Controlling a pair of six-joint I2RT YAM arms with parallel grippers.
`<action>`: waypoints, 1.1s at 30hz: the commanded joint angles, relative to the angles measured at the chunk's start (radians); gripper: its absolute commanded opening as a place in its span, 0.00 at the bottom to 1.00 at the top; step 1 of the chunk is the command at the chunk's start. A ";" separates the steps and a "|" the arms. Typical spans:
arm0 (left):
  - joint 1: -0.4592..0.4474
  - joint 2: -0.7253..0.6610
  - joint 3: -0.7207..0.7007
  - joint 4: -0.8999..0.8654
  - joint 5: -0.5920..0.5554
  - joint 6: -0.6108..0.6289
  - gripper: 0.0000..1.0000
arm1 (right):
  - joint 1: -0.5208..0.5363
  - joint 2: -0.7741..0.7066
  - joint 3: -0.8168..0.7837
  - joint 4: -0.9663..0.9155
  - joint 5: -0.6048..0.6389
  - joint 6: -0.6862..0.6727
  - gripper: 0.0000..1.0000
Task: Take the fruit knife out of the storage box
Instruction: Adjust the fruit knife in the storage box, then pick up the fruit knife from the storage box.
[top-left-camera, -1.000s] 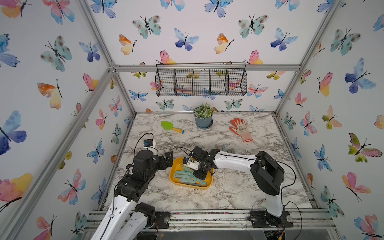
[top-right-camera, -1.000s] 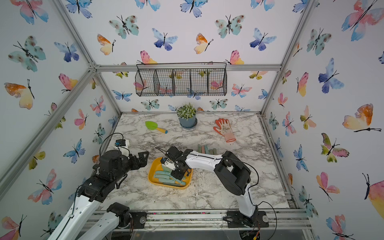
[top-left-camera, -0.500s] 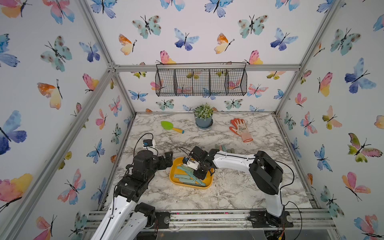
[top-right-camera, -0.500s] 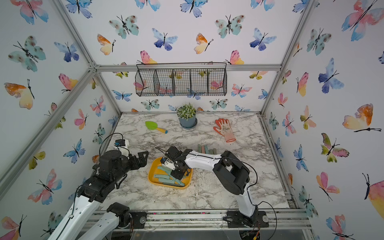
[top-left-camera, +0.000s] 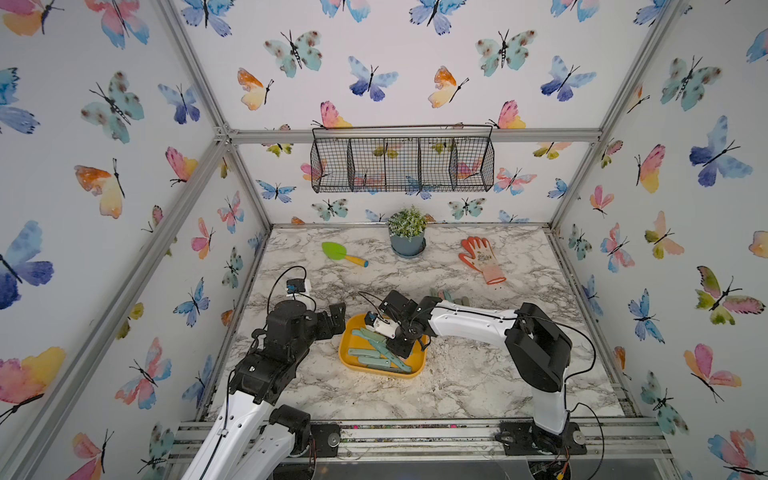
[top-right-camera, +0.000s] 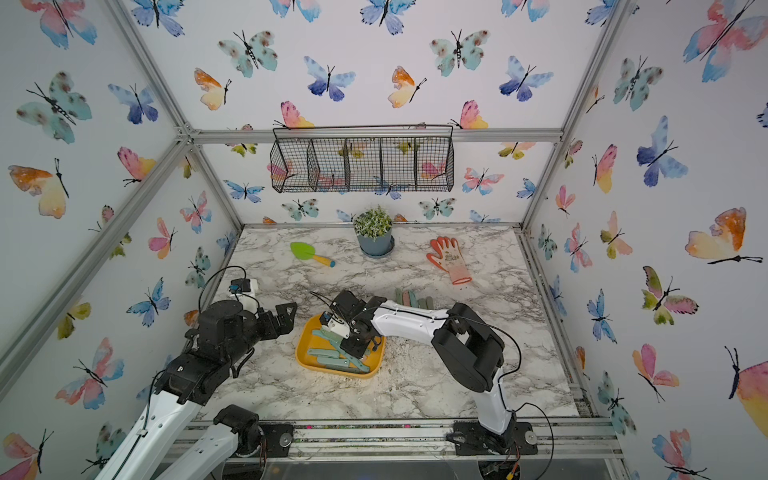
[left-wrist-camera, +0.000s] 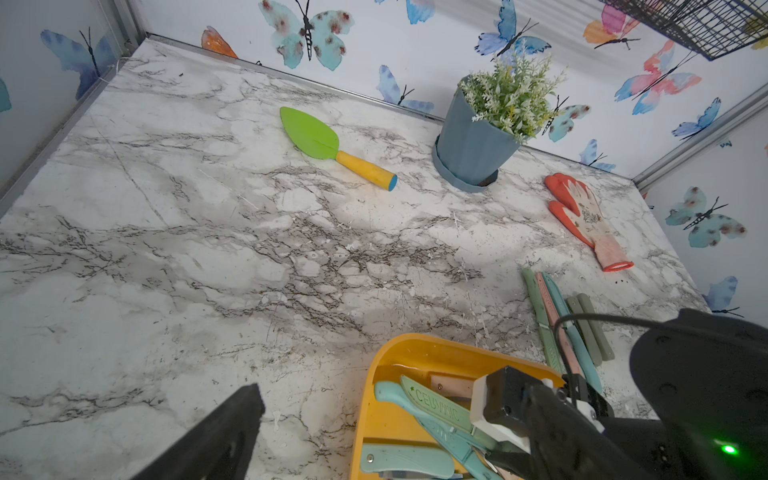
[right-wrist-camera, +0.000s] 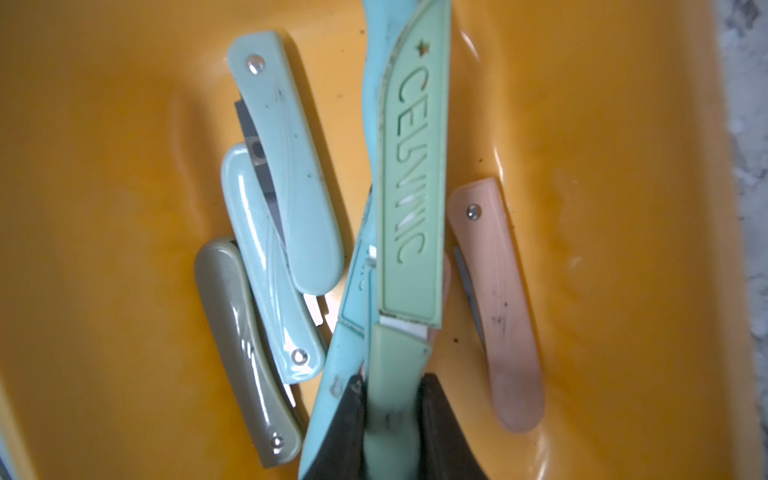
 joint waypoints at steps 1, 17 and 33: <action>0.003 -0.005 -0.003 0.000 -0.012 0.007 0.98 | 0.004 -0.029 -0.012 0.000 -0.020 0.009 0.19; 0.004 -0.009 -0.003 0.001 -0.015 0.007 0.98 | 0.004 0.042 -0.008 0.022 -0.012 0.010 0.24; 0.004 -0.013 -0.001 -0.002 -0.024 0.004 0.99 | 0.004 0.048 -0.020 0.029 -0.025 0.017 0.28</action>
